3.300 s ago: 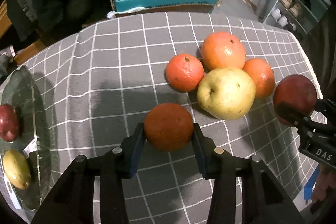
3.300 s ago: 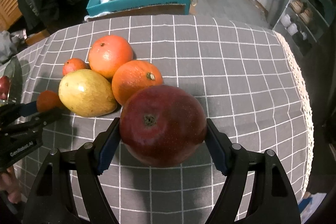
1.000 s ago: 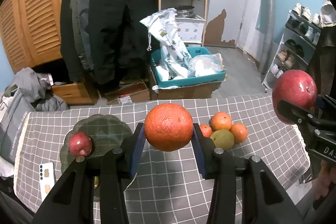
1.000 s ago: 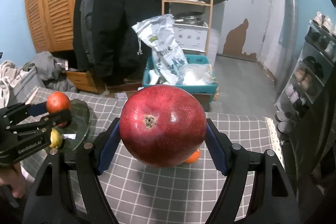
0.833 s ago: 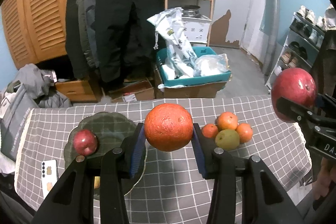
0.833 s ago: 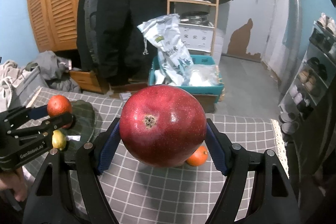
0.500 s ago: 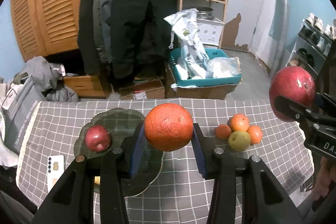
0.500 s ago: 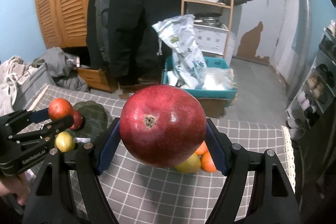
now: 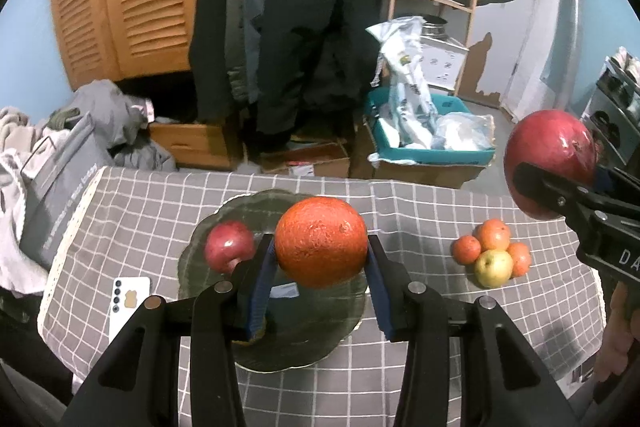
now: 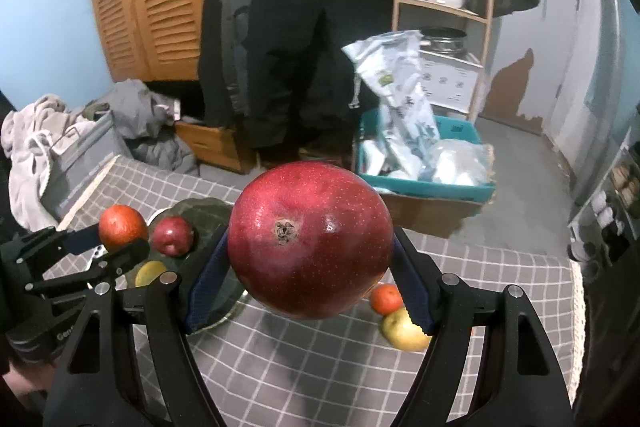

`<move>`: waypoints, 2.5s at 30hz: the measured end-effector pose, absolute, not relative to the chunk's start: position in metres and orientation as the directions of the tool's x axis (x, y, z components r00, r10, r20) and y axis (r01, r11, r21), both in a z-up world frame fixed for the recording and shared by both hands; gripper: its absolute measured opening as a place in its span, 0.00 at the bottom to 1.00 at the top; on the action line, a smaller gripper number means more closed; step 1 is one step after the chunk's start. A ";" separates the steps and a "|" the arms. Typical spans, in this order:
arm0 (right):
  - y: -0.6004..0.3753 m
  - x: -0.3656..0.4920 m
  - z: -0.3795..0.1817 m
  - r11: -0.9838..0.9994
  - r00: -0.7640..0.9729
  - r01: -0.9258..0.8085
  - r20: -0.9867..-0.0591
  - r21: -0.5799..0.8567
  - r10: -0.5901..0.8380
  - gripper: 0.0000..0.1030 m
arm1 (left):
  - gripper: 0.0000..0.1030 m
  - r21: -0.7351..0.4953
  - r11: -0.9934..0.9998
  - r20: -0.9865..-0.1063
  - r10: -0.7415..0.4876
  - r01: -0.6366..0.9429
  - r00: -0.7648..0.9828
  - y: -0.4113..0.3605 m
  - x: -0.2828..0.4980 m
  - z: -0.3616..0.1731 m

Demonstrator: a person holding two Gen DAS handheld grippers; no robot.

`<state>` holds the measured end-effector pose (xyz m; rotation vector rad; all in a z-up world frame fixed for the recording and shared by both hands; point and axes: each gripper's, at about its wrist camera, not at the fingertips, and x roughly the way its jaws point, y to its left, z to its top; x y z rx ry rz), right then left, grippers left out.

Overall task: Organize fruits
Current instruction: 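Carry the dark orange with the left tool while the right tool carries the apple toward the bowl, then lower the orange into the bowl and open the left tool while the right tool holds the apple, then lower the red apple into the bowl and open the right tool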

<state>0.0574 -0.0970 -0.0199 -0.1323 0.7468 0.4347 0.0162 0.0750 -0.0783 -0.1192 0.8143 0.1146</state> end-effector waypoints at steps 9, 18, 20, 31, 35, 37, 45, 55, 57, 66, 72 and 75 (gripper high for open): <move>-0.050 0.069 -0.037 0.873 0.600 -0.487 -0.713 0.035 0.363 0.74 | 0.43 -0.060 0.978 -0.749 0.089 -0.201 0.656 0.107 0.016 -0.090; -0.018 0.085 -0.061 0.854 0.545 -0.516 -0.747 0.057 0.379 0.74 | 0.43 -0.063 0.970 -0.811 0.087 -0.234 0.578 0.131 0.034 -0.128; -0.012 0.089 -0.070 0.851 0.531 -0.522 -0.759 0.056 0.376 0.74 | 0.43 -0.060 0.969 -0.830 0.085 -0.239 0.552 0.135 0.039 -0.140; 0.007 0.108 -0.114 0.840 0.432 -0.530 -0.816 0.114 0.384 0.74 | 0.43 -0.102 0.955 -0.880 0.044 -0.279 0.473 0.151 0.053 -0.179; 0.010 0.111 -0.123 0.837 0.407 -0.531 -0.828 0.130 0.386 0.74 | 0.43 -0.117 0.949 -0.893 0.028 -0.292 0.448 0.153 0.057 -0.190; 0.012 0.112 -0.127 0.836 0.398 -0.533 -0.833 0.132 0.385 0.74 | 0.43 -0.119 0.949 -0.899 0.022 -0.293 0.437 0.153 0.058 -0.195; 0.014 0.116 -0.140 0.837 0.376 -0.529 -0.846 0.138 0.377 0.74 | 0.55 -0.114 0.951 -0.912 0.014 -0.287 0.410 0.150 0.061 -0.207; 0.013 0.120 -0.141 0.838 0.366 -0.525 -0.849 0.149 0.381 0.74 | 0.68 -0.106 0.946 -0.908 0.033 -0.306 0.417 0.155 0.057 -0.200; 0.017 0.119 -0.144 0.836 0.358 -0.527 -0.853 0.151 0.379 0.74 | 0.68 -0.107 0.942 -0.909 0.037 -0.318 0.415 0.159 0.053 -0.199; 0.027 0.119 -0.167 0.828 0.297 -0.536 -0.881 0.166 0.369 0.74 | 0.72 -0.110 0.929 -0.907 0.052 -0.354 0.418 0.171 0.037 -0.193; 0.035 0.116 -0.177 0.815 0.265 -0.557 -0.897 0.157 0.354 0.74 | 0.72 -0.110 0.923 -0.908 0.058 -0.369 0.416 0.176 0.031 -0.191; 0.037 0.116 -0.181 0.812 0.251 -0.562 -0.903 0.157 0.348 0.74 | 0.72 -0.112 0.922 -0.909 0.057 -0.371 0.413 0.177 0.030 -0.191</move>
